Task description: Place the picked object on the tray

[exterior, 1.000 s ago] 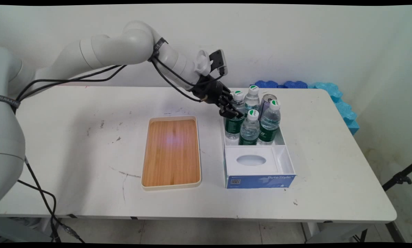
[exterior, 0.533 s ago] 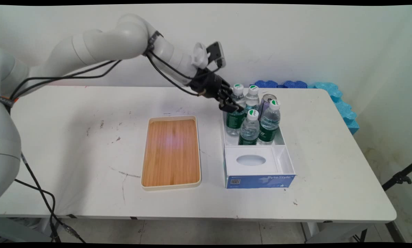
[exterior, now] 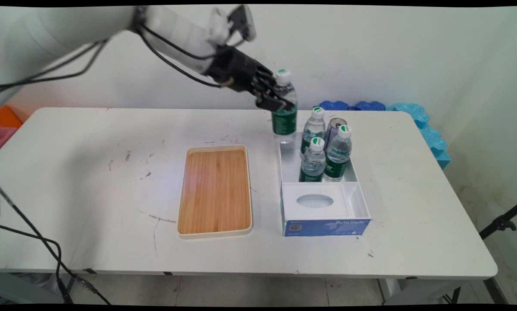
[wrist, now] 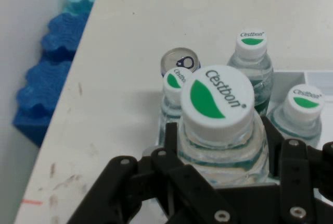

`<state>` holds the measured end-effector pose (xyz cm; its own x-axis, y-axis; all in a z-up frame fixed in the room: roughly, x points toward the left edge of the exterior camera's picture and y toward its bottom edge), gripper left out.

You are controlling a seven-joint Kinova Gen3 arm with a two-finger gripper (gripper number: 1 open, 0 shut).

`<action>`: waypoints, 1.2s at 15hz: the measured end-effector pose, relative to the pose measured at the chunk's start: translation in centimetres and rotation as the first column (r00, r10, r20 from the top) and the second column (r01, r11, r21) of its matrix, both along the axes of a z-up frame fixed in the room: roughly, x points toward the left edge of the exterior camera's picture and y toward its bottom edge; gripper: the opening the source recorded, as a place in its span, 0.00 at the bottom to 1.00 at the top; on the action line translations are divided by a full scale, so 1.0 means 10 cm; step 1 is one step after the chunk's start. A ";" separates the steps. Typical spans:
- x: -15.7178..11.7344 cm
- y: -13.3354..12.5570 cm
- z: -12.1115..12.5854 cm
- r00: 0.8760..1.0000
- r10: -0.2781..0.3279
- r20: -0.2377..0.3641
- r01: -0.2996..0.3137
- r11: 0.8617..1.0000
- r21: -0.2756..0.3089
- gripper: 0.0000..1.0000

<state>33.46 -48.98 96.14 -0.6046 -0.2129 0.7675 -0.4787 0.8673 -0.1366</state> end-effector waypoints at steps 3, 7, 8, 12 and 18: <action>0.30 0.18 0.22 1.000 0.016 0.009 -0.016 1.000 -0.015 0.00; 0.57 0.35 0.29 0.999 0.032 0.019 -0.032 0.999 -0.014 0.00; 0.64 0.41 0.29 0.999 0.037 0.025 -0.037 0.999 -0.014 0.00; 0.84 0.55 0.15 0.996 0.070 0.059 -0.069 0.998 -0.008 0.00; 0.92 0.57 -0.21 0.986 0.134 0.099 -0.137 0.990 0.030 0.00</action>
